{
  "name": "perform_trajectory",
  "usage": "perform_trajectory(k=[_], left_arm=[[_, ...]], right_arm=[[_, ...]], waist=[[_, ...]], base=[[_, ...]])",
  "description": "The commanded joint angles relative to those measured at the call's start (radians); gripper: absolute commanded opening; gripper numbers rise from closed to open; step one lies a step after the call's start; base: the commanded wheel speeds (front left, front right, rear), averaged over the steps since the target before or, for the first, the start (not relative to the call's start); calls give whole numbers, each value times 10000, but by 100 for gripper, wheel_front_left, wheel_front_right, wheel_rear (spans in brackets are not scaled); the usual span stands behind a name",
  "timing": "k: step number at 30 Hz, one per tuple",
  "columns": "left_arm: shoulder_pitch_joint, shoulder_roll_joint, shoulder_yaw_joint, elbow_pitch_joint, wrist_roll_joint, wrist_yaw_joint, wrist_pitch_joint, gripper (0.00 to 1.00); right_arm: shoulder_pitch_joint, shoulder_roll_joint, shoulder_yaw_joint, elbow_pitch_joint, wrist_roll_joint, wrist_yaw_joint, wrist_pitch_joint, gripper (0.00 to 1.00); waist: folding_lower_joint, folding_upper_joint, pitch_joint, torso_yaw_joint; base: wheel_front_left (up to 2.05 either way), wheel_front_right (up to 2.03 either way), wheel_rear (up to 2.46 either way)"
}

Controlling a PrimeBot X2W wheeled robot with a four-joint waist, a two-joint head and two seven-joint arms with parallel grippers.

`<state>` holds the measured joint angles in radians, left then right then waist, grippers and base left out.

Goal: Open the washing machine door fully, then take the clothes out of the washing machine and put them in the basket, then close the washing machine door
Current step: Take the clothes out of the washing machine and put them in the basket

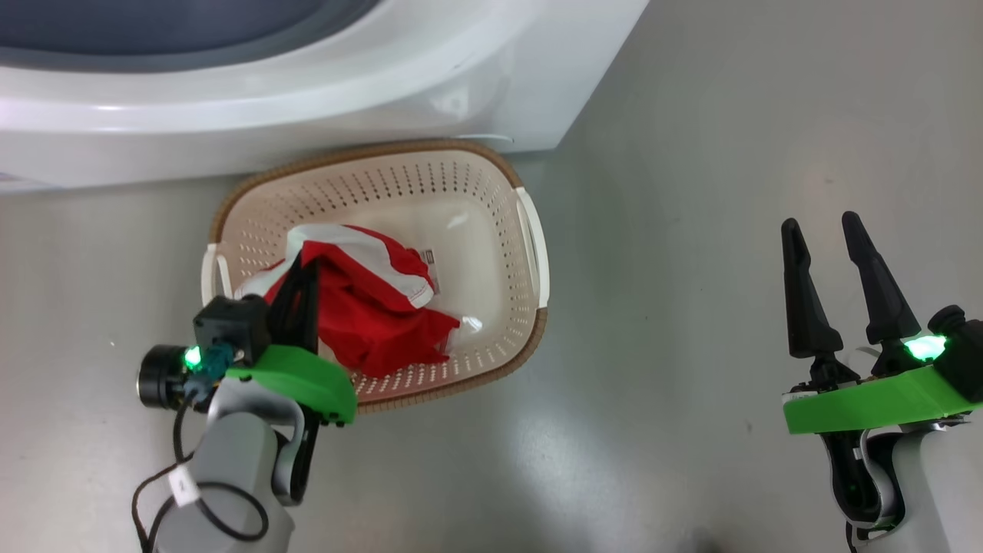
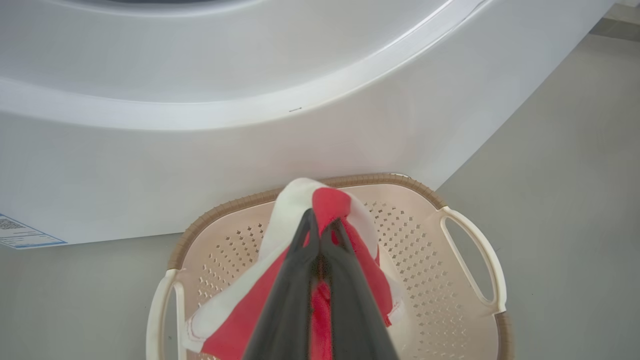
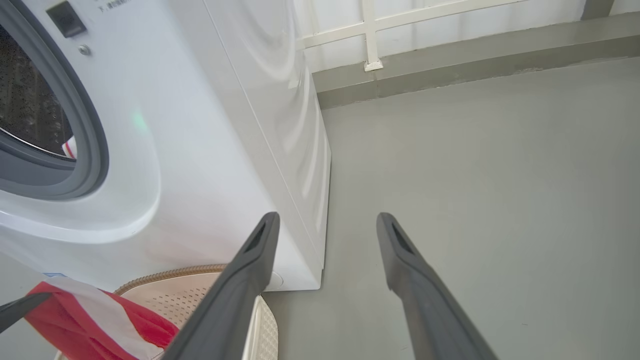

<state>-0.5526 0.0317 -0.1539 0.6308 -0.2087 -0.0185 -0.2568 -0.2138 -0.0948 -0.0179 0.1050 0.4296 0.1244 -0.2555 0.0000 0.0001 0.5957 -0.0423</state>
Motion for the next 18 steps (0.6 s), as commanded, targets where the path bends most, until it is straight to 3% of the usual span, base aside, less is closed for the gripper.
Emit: perform_trajectory(k=[1, 18], left_arm=[[-176, 185, 205, 156, 144, -30, -49, 0], [-2166, 185, -5, 2810, -272, -33, -49, 0]], right_arm=[[-127, -45, 218, -264, -32, 63, -63, 100], [-912, -105, 245, -499, -80, 63, -63, 100]], waist=[[0, -1, 522, -95], [0, -1, 2209, -131]], base=[[0, 0, 0], [0, 0, 0]])
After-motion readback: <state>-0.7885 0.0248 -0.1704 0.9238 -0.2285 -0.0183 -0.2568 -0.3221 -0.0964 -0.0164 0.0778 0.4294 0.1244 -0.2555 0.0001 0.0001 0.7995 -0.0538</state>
